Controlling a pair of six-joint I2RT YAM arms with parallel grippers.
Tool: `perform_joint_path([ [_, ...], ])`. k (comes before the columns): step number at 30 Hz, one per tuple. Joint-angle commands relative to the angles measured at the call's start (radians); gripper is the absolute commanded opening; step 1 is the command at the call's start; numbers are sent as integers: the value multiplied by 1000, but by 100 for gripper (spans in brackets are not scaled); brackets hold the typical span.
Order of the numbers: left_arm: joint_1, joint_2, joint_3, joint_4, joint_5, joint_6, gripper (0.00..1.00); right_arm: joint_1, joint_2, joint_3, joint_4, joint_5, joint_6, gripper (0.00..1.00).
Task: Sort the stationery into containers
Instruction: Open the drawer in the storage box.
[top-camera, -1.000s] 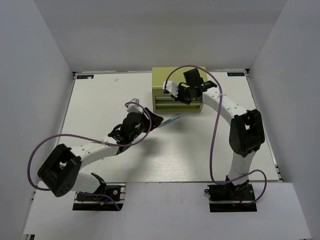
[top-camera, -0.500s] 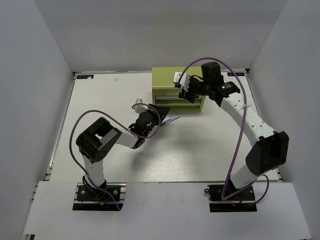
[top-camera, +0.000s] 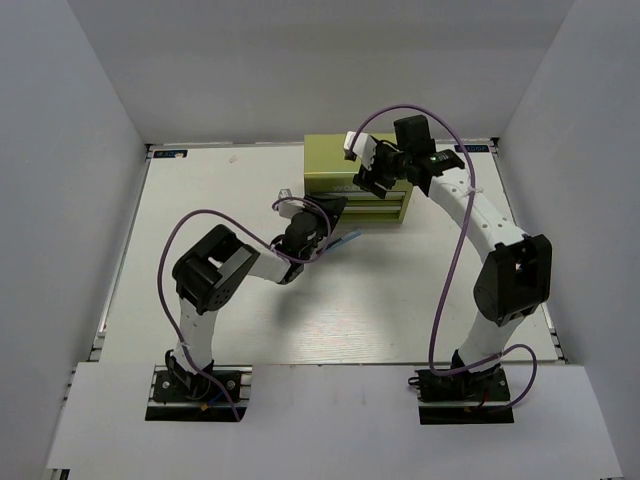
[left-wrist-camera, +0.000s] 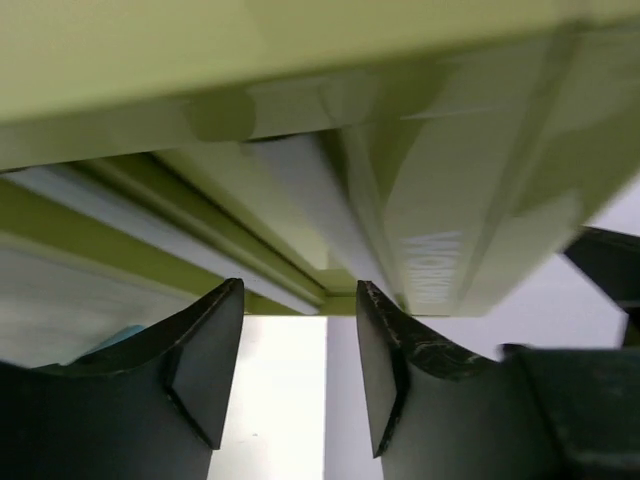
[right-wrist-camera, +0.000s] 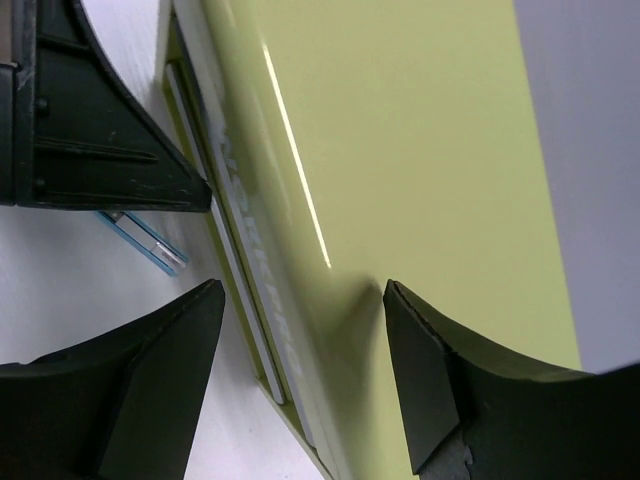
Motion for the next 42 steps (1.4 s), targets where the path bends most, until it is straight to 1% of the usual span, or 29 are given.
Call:
perform_joint_path([
  [1,-2,0,23,-35,-25,-17,57,-11,15,62,-3,22,36,71],
  [5,-12,-9,23,-92,-25,-17,57,-21,34,72,11,36,50,71],
  [8,-12,-9,23,-129,-35,-27,62,-28,47,92,9,45,53,71],
  [13,-3,12,66,-173,-45,-27,62,-29,80,118,-17,42,62,71],
  [23,-2,86,156,-215,-97,-27,62,-31,77,143,-40,39,61,71],
  [27,-2,107,167,-230,-117,-57,62,-31,73,145,-46,43,59,71],
  [29,-2,117,167,-230,-131,-68,59,-32,75,143,-52,46,58,71],
  [35,-2,126,186,-230,-200,-100,57,-32,84,148,-64,60,56,71],
  [36,-2,135,186,-230,-200,-109,54,-32,86,149,-69,62,56,71],
  [37,7,135,186,-230,-211,-120,48,-31,87,151,-75,63,53,71],
  [39,7,146,186,-221,-211,-131,40,-32,92,151,-84,66,53,71],
  [40,7,146,186,-212,-211,-131,33,-34,93,152,-86,76,52,71],
  [42,7,157,186,-198,-211,-131,27,-32,101,154,-95,76,50,71],
])
